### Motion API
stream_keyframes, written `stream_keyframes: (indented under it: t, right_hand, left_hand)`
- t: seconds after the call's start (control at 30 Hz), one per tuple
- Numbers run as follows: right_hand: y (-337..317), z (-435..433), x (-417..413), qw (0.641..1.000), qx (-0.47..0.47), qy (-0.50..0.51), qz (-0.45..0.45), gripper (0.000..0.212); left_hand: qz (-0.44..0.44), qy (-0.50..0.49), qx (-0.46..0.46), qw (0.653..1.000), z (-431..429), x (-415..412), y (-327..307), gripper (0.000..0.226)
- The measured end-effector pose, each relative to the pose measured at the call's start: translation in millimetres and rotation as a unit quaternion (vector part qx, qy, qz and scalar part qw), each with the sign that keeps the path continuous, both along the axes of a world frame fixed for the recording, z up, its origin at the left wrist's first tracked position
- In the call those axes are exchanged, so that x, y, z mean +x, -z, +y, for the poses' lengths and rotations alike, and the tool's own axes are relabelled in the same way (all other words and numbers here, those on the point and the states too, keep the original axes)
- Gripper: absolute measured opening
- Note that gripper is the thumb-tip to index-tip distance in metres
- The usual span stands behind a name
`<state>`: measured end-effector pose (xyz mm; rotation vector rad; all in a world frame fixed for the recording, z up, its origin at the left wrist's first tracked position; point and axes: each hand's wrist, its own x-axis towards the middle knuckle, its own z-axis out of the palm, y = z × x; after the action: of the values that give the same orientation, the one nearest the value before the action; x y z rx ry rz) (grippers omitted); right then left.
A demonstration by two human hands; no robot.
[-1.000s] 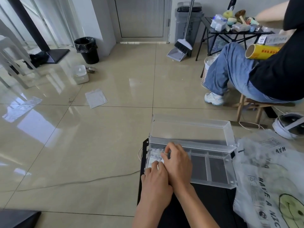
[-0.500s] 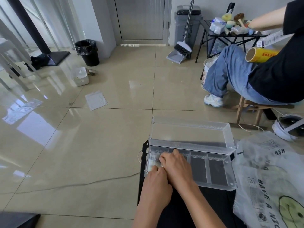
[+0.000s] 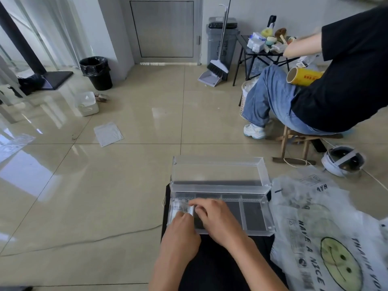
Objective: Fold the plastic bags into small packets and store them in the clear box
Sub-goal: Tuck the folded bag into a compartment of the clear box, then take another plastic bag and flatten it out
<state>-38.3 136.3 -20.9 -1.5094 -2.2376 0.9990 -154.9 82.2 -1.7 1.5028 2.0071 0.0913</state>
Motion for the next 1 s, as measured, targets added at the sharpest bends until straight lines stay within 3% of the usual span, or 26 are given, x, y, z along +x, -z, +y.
stream_keyframes:
  t: [0.1, 0.2, 0.3, 0.37, 0.47, 0.53, 0.67, 0.9, 0.97, 1.0]
  right_hand:
    - [-21, -12, 26, 0.999, 0.008, 0.029, 0.022, 0.027]
    - [-38, -17, 68, 0.991, 0.042, 0.121, 0.035, 0.012]
    - [-46, -19, 125, 0.969, 0.066, 0.232, -0.053, 0.010]
    - [-44, -21, 164, 0.941, 0.006, 0.281, -0.187, 0.026]
    - [-25, -30, 202, 0.896, -0.171, 0.263, -0.315, 0.078]
    - [-8, -42, 206, 0.885, -0.238, 0.224, -0.332, 0.071]
    - [17, -56, 209, 0.913, -0.181, 0.204, -0.304, 0.022]
    - [-15, -78, 217, 0.955, -0.041, 0.270, -0.113, 0.025]
    - [-34, -85, 213, 0.956, -0.027, 0.289, -0.040, 0.030]
    - [-42, -89, 211, 0.957, -0.033, 0.289, 0.010, 0.032]
  left_hand:
    - [0.012, -0.001, 0.018, 1.000, -3, 3, -1, 0.027]
    - [0.009, -0.004, 0.023, 1.000, -7, 9, -6, 0.017]
    - [0.008, -0.007, 0.059, 0.998, -10, 21, -12, 0.034]
    - [0.003, 0.004, 0.083, 0.997, -14, 33, -19, 0.032]
    - [-0.018, 0.036, 0.103, 0.994, -23, 54, -26, 0.034]
    - [-0.046, 0.063, 0.106, 0.991, -30, 68, -27, 0.039]
    - [-0.076, 0.115, 0.096, 0.986, -39, 90, -26, 0.036]
    - [-0.120, 0.171, 0.013, 0.978, -66, 116, -24, 0.015]
    - [-0.148, 0.209, -0.043, 0.966, -76, 121, -28, 0.025]
    - [-0.163, 0.210, -0.073, 0.961, -80, 124, -28, 0.043]
